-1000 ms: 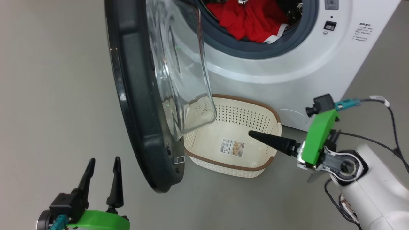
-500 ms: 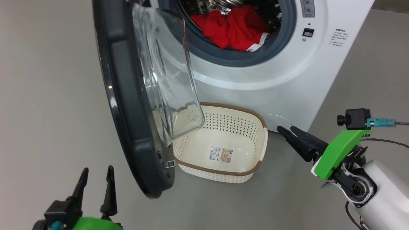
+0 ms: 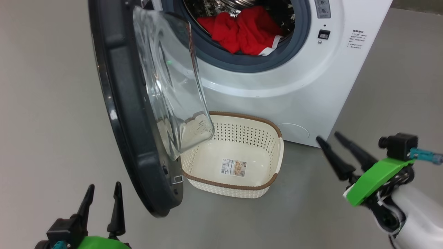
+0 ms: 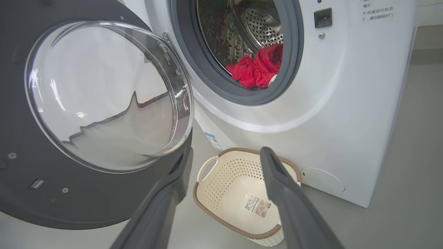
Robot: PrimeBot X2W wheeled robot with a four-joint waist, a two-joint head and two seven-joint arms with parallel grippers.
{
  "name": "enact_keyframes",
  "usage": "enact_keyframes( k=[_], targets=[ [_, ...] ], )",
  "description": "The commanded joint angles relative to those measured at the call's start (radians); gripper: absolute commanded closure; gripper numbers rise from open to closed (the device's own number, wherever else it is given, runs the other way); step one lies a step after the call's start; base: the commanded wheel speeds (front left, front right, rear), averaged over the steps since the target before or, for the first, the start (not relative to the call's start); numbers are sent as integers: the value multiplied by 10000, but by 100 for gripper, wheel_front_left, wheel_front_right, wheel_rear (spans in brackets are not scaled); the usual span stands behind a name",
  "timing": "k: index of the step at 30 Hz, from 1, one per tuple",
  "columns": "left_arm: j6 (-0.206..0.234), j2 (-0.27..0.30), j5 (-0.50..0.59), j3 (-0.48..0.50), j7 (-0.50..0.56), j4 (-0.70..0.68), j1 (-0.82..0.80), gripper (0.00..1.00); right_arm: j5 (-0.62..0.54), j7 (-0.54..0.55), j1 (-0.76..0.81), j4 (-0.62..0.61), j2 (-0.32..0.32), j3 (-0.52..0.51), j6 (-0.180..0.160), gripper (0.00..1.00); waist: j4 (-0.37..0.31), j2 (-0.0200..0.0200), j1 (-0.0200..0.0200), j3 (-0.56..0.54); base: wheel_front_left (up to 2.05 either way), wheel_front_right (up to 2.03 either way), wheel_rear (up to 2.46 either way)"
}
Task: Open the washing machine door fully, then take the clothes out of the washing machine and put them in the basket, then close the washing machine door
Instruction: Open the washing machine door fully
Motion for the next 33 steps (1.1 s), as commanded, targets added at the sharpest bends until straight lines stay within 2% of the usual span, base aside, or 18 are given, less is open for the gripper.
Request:
enact_keyframes(
  k=[1, 2, 3, 4, 10, 18, 26, 33],
  targets=[
    [-54, 185, 84, 376, -82, -202, -131, 0, -805, -123, -127, -243, -42, -534, 16, 0, -13, -1, 0, 39, 0, 0, 0],
    [-54, 185, 84, 376, -82, -202, -131, 0, -805, -123, -127, -243, -42, -534, 16, 0, -13, -1, 0, 39, 0, 0, 0],
    [-48, 185, 77, 395, -82, -222, -159, 0, -1503, -126, 88, -509, 213, -1248, 16, 0, -11, -1, 0, 77, 0, 0, 0],
    [-48, 185, 77, 395, -82, -222, -159, 0, -1503, -126, 88, -509, 213, -1248, 16, 0, -11, -1, 0, 77, 0, 0, 0],
    [-28, 185, 58, 384, -82, -239, -209, 0, -3392, -129, 982, -1097, 841, -2708, 16, 0, 45, -1, 0, 80, 0, 0, 0],
    [-16, 185, 16, 313, -82, -209, -189, 0, -5106, -130, 1922, -1447, 1366, -3661, 16, 0, 103, -1, 0, 67, 0, 0, 0],
    [24, 185, -72, 189, -82, -165, -261, 0, -6007, -131, 2606, -1477, 1871, -4497, 16, 0, 144, -1, 0, 189, 0, 0, 0],
    [55, 185, -60, 186, -82, -163, -269, 0, -6466, -131, 2795, -1508, 2072, -4812, 16, 0, 159, -1, 0, 179, 0, 0, 0]
  ],
)
